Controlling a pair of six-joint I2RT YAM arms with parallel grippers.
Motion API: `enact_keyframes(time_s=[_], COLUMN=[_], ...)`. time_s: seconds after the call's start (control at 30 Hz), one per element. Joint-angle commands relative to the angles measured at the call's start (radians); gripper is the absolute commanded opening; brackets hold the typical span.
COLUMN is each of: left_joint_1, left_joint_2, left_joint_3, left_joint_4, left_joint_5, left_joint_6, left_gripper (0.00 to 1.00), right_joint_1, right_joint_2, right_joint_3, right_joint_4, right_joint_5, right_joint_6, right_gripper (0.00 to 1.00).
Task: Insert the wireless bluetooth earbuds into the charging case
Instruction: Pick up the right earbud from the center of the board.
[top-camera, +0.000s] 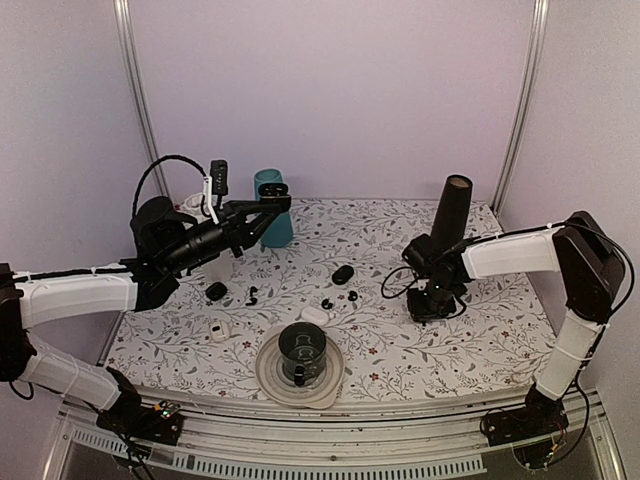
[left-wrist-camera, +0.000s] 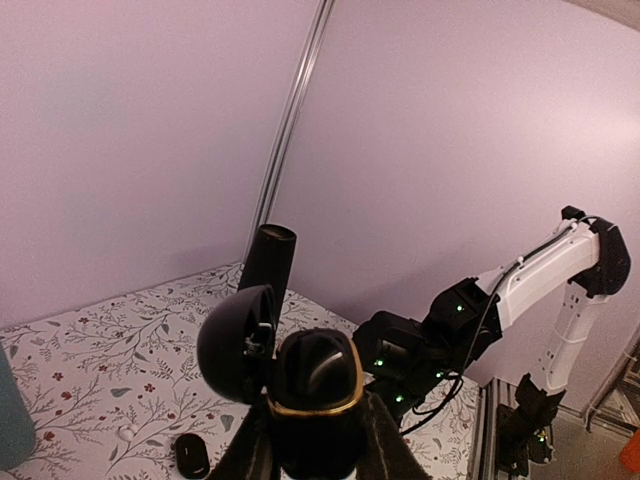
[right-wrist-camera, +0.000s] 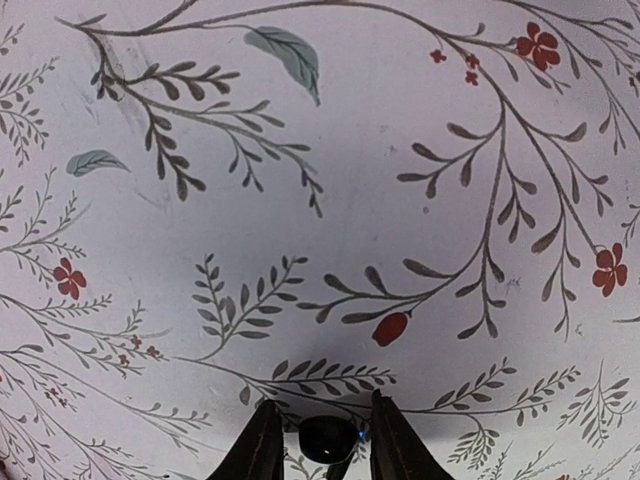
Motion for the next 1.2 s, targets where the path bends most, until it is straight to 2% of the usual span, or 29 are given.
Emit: enact_keyframes(time_s=[0.0, 0.4, 1.17], left_joint_1=[0.013, 0.013, 0.005], left_joint_2=[-0.003, 0.006, 0.016], left_joint_3=[0.026, 0.036, 0.053], left_joint_4=[0.013, 0.008, -0.003], left_joint_5=[-0.001, 0.003, 0.006], left_joint_6=[-0.003, -0.004, -0.009], left_gripper=[0.0, 0.0, 0.0], right_joint_1=[0.004, 0.025, 0.025], right_joint_2=[0.027, 0.049, 0.025], right_joint_3=[0.018, 0.046, 0.021], right_joint_4=[-0.008, -0.063, -0.06], right_joint_5=[0.006, 0.041, -0.03], right_joint_6=[-0.031, -0.063, -0.078], right_gripper=[0.3, 0.26, 0.23])
